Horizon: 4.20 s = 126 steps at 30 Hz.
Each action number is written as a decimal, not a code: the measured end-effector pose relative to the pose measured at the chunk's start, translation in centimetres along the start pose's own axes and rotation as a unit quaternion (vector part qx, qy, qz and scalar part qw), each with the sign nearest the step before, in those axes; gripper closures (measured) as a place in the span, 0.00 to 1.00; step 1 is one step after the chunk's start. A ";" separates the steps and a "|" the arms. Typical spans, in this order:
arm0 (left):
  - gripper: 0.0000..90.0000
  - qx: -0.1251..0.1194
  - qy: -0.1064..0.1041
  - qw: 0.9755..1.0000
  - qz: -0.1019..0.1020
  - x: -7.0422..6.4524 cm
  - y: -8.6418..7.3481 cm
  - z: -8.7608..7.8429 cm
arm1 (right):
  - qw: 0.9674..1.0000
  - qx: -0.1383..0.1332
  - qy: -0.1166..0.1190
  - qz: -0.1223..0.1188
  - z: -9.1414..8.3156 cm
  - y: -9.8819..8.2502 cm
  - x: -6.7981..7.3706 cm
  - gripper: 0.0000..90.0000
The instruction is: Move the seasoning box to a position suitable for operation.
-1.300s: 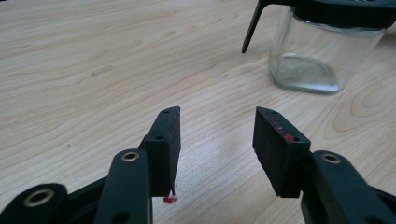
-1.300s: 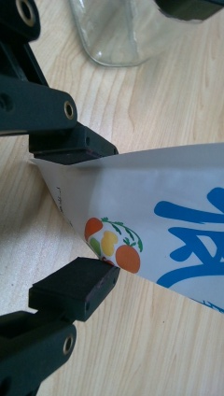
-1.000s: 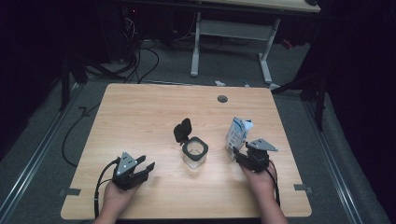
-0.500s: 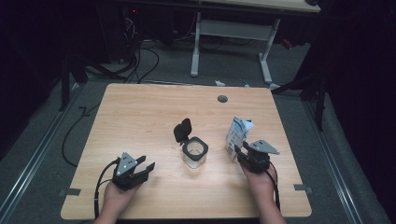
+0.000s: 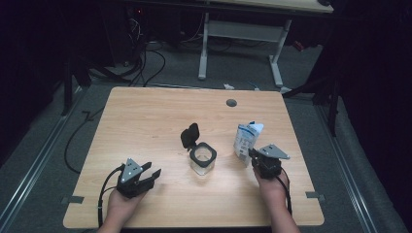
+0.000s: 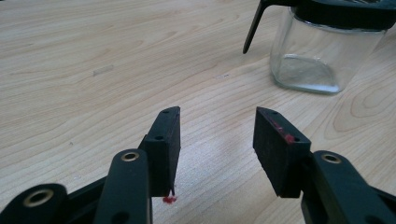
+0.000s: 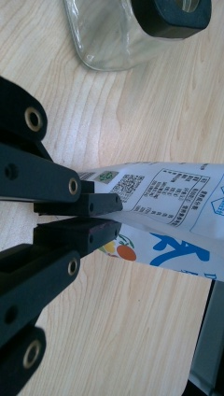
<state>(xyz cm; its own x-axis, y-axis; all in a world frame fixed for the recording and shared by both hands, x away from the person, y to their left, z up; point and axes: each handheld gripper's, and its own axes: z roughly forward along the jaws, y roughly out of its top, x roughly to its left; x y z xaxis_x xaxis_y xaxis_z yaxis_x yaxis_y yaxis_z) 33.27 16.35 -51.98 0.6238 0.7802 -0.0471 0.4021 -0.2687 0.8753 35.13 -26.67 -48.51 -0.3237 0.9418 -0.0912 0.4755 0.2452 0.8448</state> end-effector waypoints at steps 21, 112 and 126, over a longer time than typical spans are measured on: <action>0.58 0.002 -0.003 1.000 -0.003 0.2 0.0 0.0 | 0.999 -0.003 -0.007 0.051 1.1 0.6 -0.7 0.52; 0.45 -0.013 -0.054 0.998 0.023 -0.8 0.0 0.5 | 0.994 0.069 0.081 0.006 0.4 3.9 -2.0 1.00; 0.45 -0.014 -0.056 0.998 0.027 -0.8 -0.1 0.5 | 0.985 0.130 0.111 -0.036 -1.0 5.7 -1.8 1.00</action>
<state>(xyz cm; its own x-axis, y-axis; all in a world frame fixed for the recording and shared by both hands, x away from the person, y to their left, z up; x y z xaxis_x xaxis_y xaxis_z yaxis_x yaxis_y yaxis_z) 33.12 15.45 -52.28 0.7155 0.6967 -0.0506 0.3478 -0.2926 0.8907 37.64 -27.15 -43.01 -0.5211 0.8535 -0.0050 0.6283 0.3875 0.6746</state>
